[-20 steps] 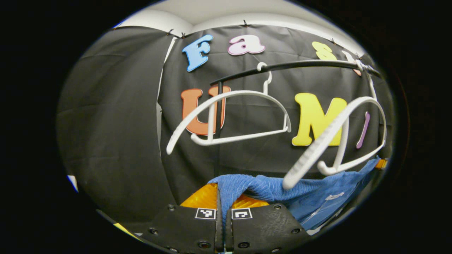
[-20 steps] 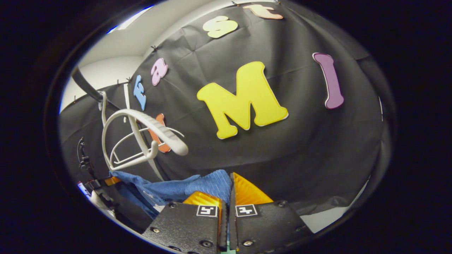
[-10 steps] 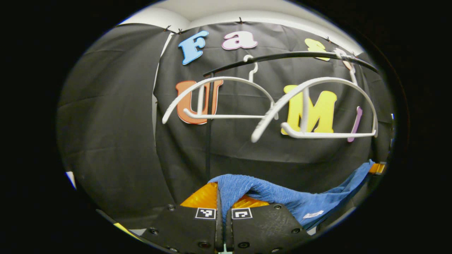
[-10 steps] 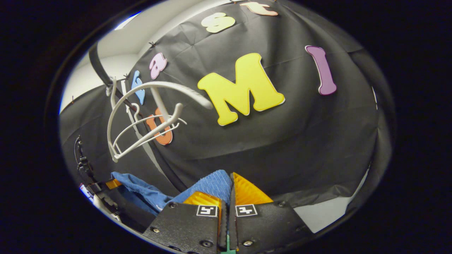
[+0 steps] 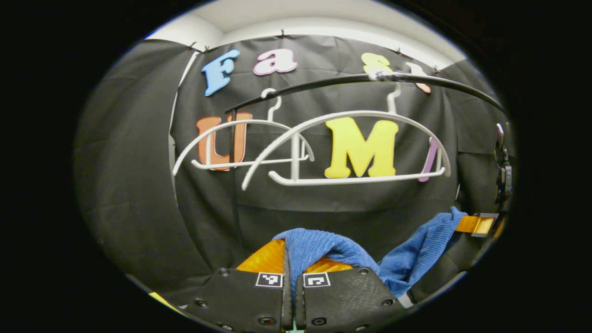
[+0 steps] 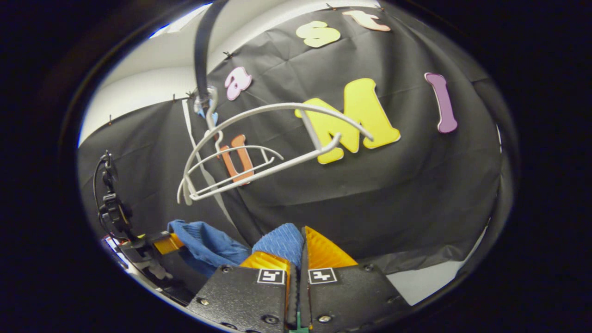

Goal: Grasp the clothes on the hanger with both hands and then place them into the laundry hamper below.

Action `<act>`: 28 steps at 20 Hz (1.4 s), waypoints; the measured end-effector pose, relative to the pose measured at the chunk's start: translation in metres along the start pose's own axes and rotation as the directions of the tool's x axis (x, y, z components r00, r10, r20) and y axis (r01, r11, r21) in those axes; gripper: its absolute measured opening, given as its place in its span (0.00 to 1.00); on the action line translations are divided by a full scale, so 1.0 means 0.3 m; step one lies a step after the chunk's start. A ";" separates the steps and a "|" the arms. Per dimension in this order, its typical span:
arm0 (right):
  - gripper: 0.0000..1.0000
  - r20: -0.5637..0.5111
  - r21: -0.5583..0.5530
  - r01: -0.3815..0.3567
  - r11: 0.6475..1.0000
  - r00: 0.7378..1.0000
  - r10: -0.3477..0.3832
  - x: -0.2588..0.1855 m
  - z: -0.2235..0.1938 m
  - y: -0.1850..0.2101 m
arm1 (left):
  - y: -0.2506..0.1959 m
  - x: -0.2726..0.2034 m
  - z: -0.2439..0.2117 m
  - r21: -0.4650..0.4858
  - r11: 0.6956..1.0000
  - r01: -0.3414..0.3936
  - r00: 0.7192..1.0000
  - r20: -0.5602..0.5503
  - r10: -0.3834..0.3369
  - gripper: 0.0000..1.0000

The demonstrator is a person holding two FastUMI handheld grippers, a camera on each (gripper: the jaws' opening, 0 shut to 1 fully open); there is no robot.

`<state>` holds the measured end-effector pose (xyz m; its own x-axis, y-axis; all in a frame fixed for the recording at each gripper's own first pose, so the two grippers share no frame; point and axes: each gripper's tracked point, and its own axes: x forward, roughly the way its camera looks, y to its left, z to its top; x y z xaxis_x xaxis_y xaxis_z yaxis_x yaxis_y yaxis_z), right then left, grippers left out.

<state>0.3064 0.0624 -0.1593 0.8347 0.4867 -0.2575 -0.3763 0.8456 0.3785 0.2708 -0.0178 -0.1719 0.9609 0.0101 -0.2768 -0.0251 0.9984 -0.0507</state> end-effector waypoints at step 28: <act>0.06 -0.522 -0.032 0.067 0.997 0.850 -0.074 -0.071 -1.037 -0.013 | -0.194 -0.176 -0.971 -0.167 0.982 0.092 0.904 -0.400 -0.152 0.03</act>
<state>0.1651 0.1169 -0.4317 0.5276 0.4658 -0.7104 -0.3328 0.8828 0.3317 0.1412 -0.0928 -0.4337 0.7615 -0.1653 -0.6267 0.0172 0.9717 -0.2354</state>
